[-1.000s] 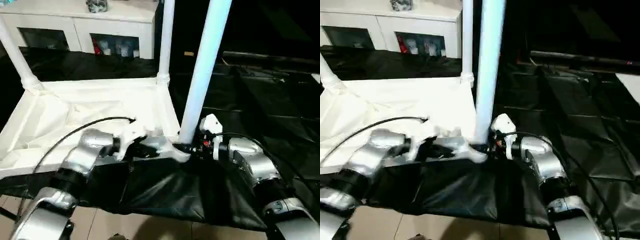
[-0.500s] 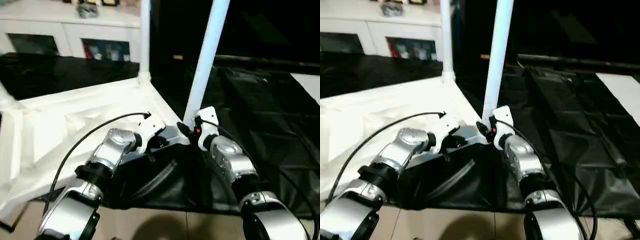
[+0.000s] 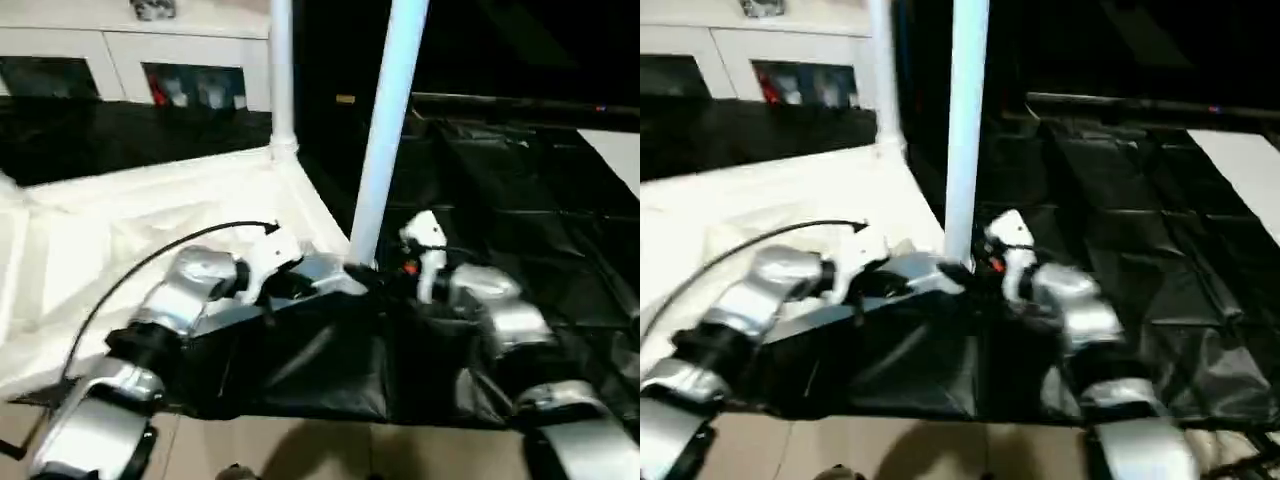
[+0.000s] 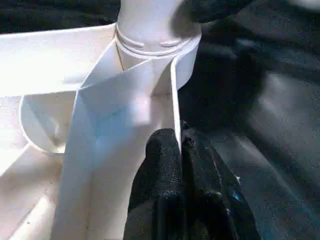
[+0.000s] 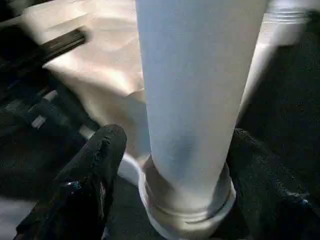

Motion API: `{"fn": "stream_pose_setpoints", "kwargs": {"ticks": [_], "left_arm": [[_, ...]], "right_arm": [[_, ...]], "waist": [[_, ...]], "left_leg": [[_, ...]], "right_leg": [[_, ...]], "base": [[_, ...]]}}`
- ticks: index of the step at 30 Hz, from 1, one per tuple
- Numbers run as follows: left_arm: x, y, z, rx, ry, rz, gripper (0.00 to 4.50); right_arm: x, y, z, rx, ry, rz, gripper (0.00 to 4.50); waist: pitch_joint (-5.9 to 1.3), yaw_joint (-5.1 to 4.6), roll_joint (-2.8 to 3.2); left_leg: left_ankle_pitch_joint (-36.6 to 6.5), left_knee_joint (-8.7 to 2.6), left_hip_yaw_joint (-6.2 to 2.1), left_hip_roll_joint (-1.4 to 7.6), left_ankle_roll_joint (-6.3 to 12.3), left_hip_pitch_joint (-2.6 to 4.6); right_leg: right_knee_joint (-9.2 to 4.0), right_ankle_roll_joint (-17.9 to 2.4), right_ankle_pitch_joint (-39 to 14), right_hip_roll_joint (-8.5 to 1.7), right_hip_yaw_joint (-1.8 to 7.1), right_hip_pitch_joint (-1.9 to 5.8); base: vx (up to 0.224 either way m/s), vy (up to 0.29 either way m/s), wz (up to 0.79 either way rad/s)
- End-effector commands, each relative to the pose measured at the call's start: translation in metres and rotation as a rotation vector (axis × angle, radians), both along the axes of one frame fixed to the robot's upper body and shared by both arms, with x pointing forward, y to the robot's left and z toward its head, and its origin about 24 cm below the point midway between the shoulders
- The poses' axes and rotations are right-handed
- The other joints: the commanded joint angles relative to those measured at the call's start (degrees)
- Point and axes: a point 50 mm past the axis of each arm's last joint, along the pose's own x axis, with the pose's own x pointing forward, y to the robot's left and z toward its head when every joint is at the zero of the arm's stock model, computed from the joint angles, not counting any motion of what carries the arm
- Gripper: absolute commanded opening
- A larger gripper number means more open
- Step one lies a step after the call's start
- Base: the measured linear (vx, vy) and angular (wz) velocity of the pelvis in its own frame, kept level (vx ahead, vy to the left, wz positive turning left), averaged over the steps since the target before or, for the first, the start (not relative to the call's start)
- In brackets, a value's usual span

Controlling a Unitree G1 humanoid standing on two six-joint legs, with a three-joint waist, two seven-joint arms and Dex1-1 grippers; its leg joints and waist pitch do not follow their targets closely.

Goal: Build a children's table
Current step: Rotate leg to tighten

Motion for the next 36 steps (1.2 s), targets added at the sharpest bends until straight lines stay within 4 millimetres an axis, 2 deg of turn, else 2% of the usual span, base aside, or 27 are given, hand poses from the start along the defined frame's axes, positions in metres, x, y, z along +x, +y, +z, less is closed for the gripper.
{"fn": "stream_pose_setpoints", "kwargs": {"ticks": [1, 2, 3, 4, 5, 6, 7, 9, 10, 11, 12, 13, 14, 15, 16, 18, 20, 22, 23, 26, 31, 34, 35, 36], "left_arm": [[-0.008, -0.002, 0.000, 0.022, 0.041, -0.126, 0.00], [-0.008, -0.002, 0.000, 0.022, 0.041, -0.126, 0.00], [-0.011, 0.004, 0.001, 0.028, 0.060, -0.158, 0.00], [-0.012, 0.005, 0.001, 0.029, 0.063, -0.162, 0.00], [-0.013, 0.008, 0.003, 0.030, 0.071, -0.173, 0.00], [-0.013, 0.008, 0.003, 0.030, 0.071, -0.173, 0.00], [-0.013, 0.009, 0.003, 0.030, 0.076, -0.179, 0.00], [-0.014, 0.013, 0.006, 0.035, 0.087, -0.195, 0.00], [-0.014, 0.015, 0.007, 0.040, 0.101, -0.208, 0.00], [-0.014, 0.017, 0.009, 0.044, 0.109, -0.220, 0.00], [-0.014, 0.017, 0.009, 0.045, 0.111, -0.224, 0.00], [-0.014, 0.019, 0.011, 0.050, 0.115, -0.231, 0.00], [-0.013, 0.020, 0.011, 0.054, 0.114, -0.231, 0.00], [-0.013, 0.021, 0.012, 0.057, 0.114, -0.232, 0.00], [-0.012, 0.022, 0.013, 0.059, 0.113, -0.231, 0.00], [-0.011, 0.024, 0.015, 0.064, 0.110, -0.229, 0.00], [-0.010, 0.026, 0.016, 0.069, 0.110, -0.227, 0.00], [-0.009, 0.027, 0.017, 0.067, 0.109, -0.222, 0.00], [-0.008, 0.027, 0.017, 0.064, 0.110, -0.219, 0.00], [-0.005, 0.027, 0.019, 0.053, 0.093, -0.194, 0.00], [0.008, 0.022, 0.023, 0.023, 0.040, -0.073, 0.00], [0.017, 0.017, 0.026, 0.007, 0.013, 0.010, 0.00], [0.024, 0.011, 0.028, 0.002, -0.009, 0.088, 0.00], [0.027, 0.006, 0.029, 0.000, -0.026, 0.127, 0.00]], "right_arm": [[-0.012, 0.008, -0.005, -0.010, 0.058, 0.179, 3.35], [-0.012, 0.008, -0.005, -0.010, 0.058, 0.179, 3.35], [-0.013, 0.004, -0.003, -0.021, 0.067, 0.222, 3.35], [-0.014, 0.004, -0.003, -0.022, 0.069, 0.228, 3.35], [-0.015, 0.002, -0.002, -0.025, 0.077, 0.255, 3.35], [-0.015, 0.002, -0.002, -0.025, 0.077, 0.255, 3.35], [-0.015, 0.002, -0.002, -0.029, 0.078, 0.270, 3.35], [-0.017, 0.002, -0.001, -0.037, 0.084, 0.307, 3.35], [-0.018, 0.002, 0.000, -0.042, 0.084, 0.331, 3.21], [-0.018, 0.004, 0.001, -0.044, 0.086, 0.353, 3.21], [-0.018, 0.004, 0.002, -0.043, 0.088, 0.361, 3.13], [-0.018, 0.006, 0.003, -0.046, 0.085, 0.382, 3.03], [-0.017, 0.006, 0.004, -0.049, 0.080, 0.387, 3.00], [-0.017, 0.007, 0.005, -0.046, 0.081, 0.394, 2.83], [-0.016, 0.008, 0.006, -0.043, 0.081, 0.399, 2.83], [-0.015, 0.010, 0.008, -0.037, 0.083, 0.405, 2.58], [-0.014, 0.011, 0.009, -0.032, 0.081, 0.409, 2.49], [-0.014, 0.013, 0.010, -0.025, 0.078, 0.411, 2.43], [-0.014, 0.013, 0.010, -0.022, 0.077, 0.412, 2.29], [-0.015, 0.016, 0.010, -0.011, 0.067, 0.404, 2.17], [-0.013, 0.018, 0.006, 0.004, 0.043, 0.310, 2.10], [-0.009, 0.021, 0.002, 0.010, 0.030, 0.207, 2.05], [-0.005, 0.024, -0.005, 0.014, 0.034, 0.074, 2.03], [-0.004, 0.028, -0.009, 0.017, 0.037, 0.009, 2.00]], "waist": [[-3.93, 0.16, 0.22], [-4.15, 0.29, 0.22], [-4.29, 0.36, 0.12], [-4.39, 0.48, -0.07], [-4.49, 0.60, 0.04], [-4.51, 0.64, -0.04], [-4.76, 0.82, -0.14], [-5.54, 1.24, -0.66], [-5.57, 1.37, -0.66], [-5.71, 1.33, -0.70], [-5.74, 1.36, -0.86], [-5.82, 1.43, -0.77], [-5.76, 1.49, -0.95], [-5.51, 1.45, -1.21], [-5.42, 1.50, -1.19], [-5.00, 1.46, -1.04], [-4.68, 1.51, -1.18], [-4.56, 1.52, -1.14], [-4.61, 1.54, -1.15], [-4.75, 1.54, -1.31], [-4.73, 1.53, -1.48], [-4.82, 1.48, -1.63], [-4.86, 1.44, -2.02], [-4.83, 1.37, -1.83]], "left_leg": [[-18.36, -5.01, 0.62, 1.06, 1.27, 0.00], [-17.15, -4.96, 0.72, 1.18, 1.32, 0.12], [-14.18, -4.90, 1.07, 1.33, 1.60, 0.16], [-12.82, -4.84, 1.16, 1.37, 1.81, 0.08], [-10.68, -4.60, 1.60, 1.29, 2.43, 0.08], [-9.94, -4.51, 1.67, 1.29, 2.69, 0.00], [-7.32, -4.13, 1.90, 1.19, 3.02, -0.17], [1.38, -3.14, 2.19, 0.57, 5.21, -0.82], [2.44, -2.87, 2.31, 0.50, 5.98, -0.60], [3.79, -2.56, 2.40, 0.27, 7.47, -0.61], [4.19, -2.51, 2.41, 0.29, 8.10, -0.64], [4.32, -2.42, 2.37, 0.35, 8.84, -0.73], [3.81, -2.43, 2.38, 0.43, 8.93, -0.86], [2.05, -2.61, 2.42, 0.54, 8.42, -0.97], [0.79, -2.71, 2.40, 0.60, 7.93, -0.94], [-3.15, -3.09, 2.37, 0.79, 5.86, -0.94], [-7.70, -3.48, 2.38, 0.86, 3.08, -0.69], [-9.30, -3.64, 2.37, 0.83, 2.07, -0.51], [-9.61, -3.67, 2.37, 0.85, 1.69, -0.41], [-8.26, -3.62, 2.30, 0.77, 1.58, -0.71], [-7.35, -3.45, 2.43, 0.58, 1.57, -0.78], [-6.88, -3.49, 2.27, 0.43, 0.89, -0.93], [-6.67, -3.51, 2.27, 0.46, 0.85, -1.02], [-6.40, -3.55, 2.19, 0.37, 0.41, -1.02]], "right_leg": [[-4.84, -7.90, -26.95, -2.88, 3.74, 2.07], [-4.54, -8.66, -24.67, -2.87, 3.97, 2.03], [-3.88, -10.71, -19.21, -2.62, 4.29, 1.91], [-3.43, -11.52, -16.86, -2.50, 4.34, 2.07], [-2.94, -12.79, -13.61, -2.33, 4.58, 1.98], [-2.66, -13.25, -12.41, -2.28, 4.71, 2.03], [-1.87, -14.35, -8.81, -2.03, 5.26, 2.00], [0.01, -16.59, 3.24, -1.62, 5.59, 2.53], [0.16, -17.05, 5.21, -1.51, 5.60, 2.18], [0.52, -17.74, 7.94, -1.34, 5.66, 2.15], [0.53, -17.93, 8.49, -1.39, 5.69, 2.20], [0.58, -18.06, 8.42, -1.47, 5.68, 2.21], [0.51, -17.86, 7.15, -1.55, 5.67, 2.23], [0.21, -17.32, 4.28, -1.62, 5.70, 2.23], [0.07, -17.01, 2.32, -1.68, 5.70, 2.20], [-0.49, -15.64, -3.79, -1.75, 5.81, 2.09], [-1.22, -13.56, -10.74, -1.85, 6.10, 1.87], [-1.63, -12.15, -14.32, -1.83, 6.27, 1.67], [-1.68, -11.77, -15.06, -1.84, 6.36, 1.59], [-1.42, -11.56, -13.62, -1.70, 6.34, 1.71], [-1.36, -11.88, -12.65, -1.60, 6.43, 1.62], [-1.47, -11.00, -14.08, -1.70, 6.38, 1.77], [-1.50, -10.55, -14.27, -1.72, 6.35, 1.83], [-1.50, -10.26, -14.55, -1.78, 6.37, 1.75]], "base": [[0.053, 0.012, 0.01], [0.078, 0.003, 0.02], [0.083, -0.002, 0.08], [0.083, -0.002, 0.08], [0.081, -0.006, 0.07], [0.088, -0.005, 0.04], [0.088, -0.005, 0.04], [0.078, -0.002, -0.02], [0.070, 0.000, -0.02], [0.057, 0.002, 0.02], [0.000, 0.000, 0.00], [0.000, 0.000, 0.00], [0.000, 0.000, 0.00], [0.000, 0.000, 0.00], [0.000, 0.000, 0.00], [0.000, 0.000, 0.00], [0.000, 0.000, 0.00], [0.000, 0.000, 0.00], [0.000, 0.000, 0.00], [0.000, 0.000, 0.00], [0.000, 0.000, 0.00], [0.000, 0.000, 0.00], [0.000, 0.000, 0.00], [0.000, 0.000, 0.00]]}}
